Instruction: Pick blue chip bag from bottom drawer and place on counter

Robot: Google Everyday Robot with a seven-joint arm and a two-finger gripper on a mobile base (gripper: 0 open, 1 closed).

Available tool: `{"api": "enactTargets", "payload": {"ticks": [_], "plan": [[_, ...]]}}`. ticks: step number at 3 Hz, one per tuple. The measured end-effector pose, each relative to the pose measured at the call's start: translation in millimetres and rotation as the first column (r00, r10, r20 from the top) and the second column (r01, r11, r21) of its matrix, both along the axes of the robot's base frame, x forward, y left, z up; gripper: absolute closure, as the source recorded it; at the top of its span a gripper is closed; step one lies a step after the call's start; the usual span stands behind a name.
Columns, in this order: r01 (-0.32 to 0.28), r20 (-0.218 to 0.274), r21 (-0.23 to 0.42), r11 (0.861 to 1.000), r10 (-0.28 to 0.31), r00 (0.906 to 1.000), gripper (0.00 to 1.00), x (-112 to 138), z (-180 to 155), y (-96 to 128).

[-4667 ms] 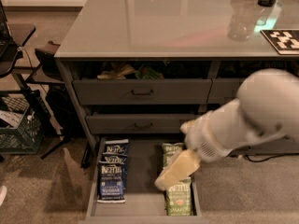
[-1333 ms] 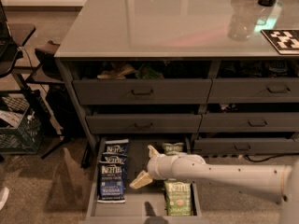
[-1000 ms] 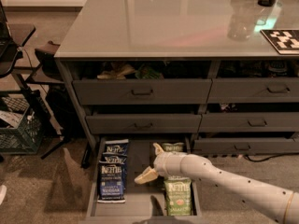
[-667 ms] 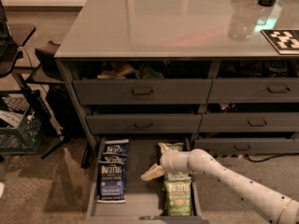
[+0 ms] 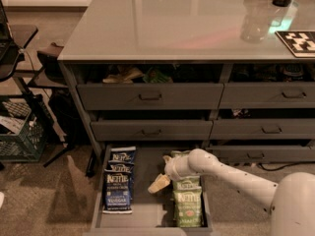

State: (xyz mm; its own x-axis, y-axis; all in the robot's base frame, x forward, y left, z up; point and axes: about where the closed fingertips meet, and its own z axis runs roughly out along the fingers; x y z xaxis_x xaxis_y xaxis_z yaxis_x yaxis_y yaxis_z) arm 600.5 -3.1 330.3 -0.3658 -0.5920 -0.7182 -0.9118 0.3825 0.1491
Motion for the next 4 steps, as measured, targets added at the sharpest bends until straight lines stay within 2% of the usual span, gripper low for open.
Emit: {"api": "enactTargets", "payload": {"ticks": [1,2,3,4], "plan": [[-0.006,-0.026,-0.014,1.000,0.006,0.9996,0.00,-3,-8,6],[-0.007,-0.028,-0.013,1.000,0.006,0.9996,0.00,-3,-9,6],[-0.014,-0.068,0.035,0.999,0.016,0.9976,0.00,-7,-44,13],[-0.027,-0.111,0.078,0.997,0.035,0.9931,0.00,-15,-98,35]]}}
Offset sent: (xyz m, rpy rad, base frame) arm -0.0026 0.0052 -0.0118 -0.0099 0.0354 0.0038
